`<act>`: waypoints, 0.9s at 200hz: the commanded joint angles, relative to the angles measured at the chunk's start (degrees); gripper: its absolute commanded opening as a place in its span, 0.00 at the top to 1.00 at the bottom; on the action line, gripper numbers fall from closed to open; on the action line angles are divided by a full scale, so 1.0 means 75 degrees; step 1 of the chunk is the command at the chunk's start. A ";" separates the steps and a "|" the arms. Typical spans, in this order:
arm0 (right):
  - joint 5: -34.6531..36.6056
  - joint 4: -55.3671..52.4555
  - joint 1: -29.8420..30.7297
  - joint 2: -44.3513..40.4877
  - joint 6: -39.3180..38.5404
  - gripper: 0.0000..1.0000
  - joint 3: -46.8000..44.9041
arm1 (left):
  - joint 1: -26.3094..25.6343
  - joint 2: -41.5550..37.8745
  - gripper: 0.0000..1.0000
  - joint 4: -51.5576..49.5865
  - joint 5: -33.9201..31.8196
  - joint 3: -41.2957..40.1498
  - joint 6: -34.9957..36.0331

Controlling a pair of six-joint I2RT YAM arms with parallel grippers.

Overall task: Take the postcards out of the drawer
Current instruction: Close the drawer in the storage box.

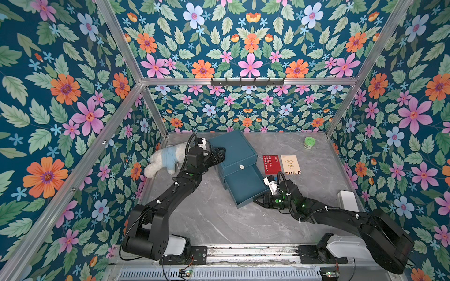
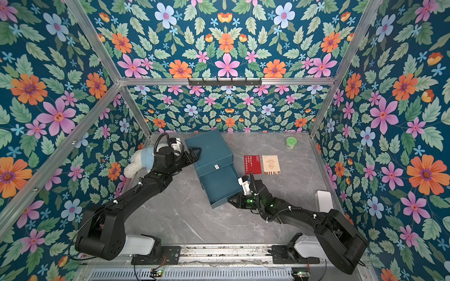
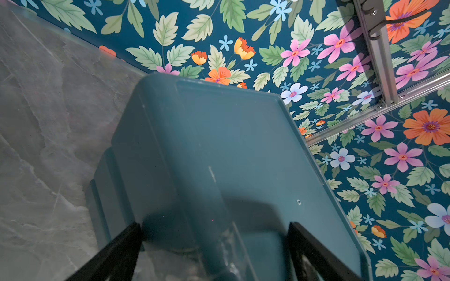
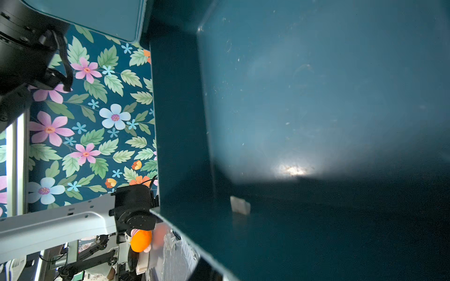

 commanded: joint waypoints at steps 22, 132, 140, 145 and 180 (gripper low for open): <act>0.0102 0.0641 0.0006 -0.0018 0.0029 0.89 0.0170 | -0.0057 0.0071 0.05 0.0012 -0.0005 -0.0061 -0.0047; 0.0309 0.2174 0.0011 0.2182 -0.0535 0.90 0.1782 | -0.0071 0.0035 0.05 0.0076 0.0167 -0.0123 -0.0002; 0.0366 0.2222 -0.0006 0.2325 -0.0618 0.90 0.1928 | -0.0062 0.0044 0.05 0.0075 0.0170 -0.0123 -0.0003; 0.0422 0.2247 0.0001 0.2405 -0.0656 0.90 0.2006 | -0.0070 0.0051 0.05 0.0079 0.0184 -0.0123 -0.0006; 0.0840 0.2561 -0.0079 0.2797 -0.0686 0.90 0.2294 | -0.0068 0.0057 0.05 0.0119 0.0202 -0.0123 -0.0002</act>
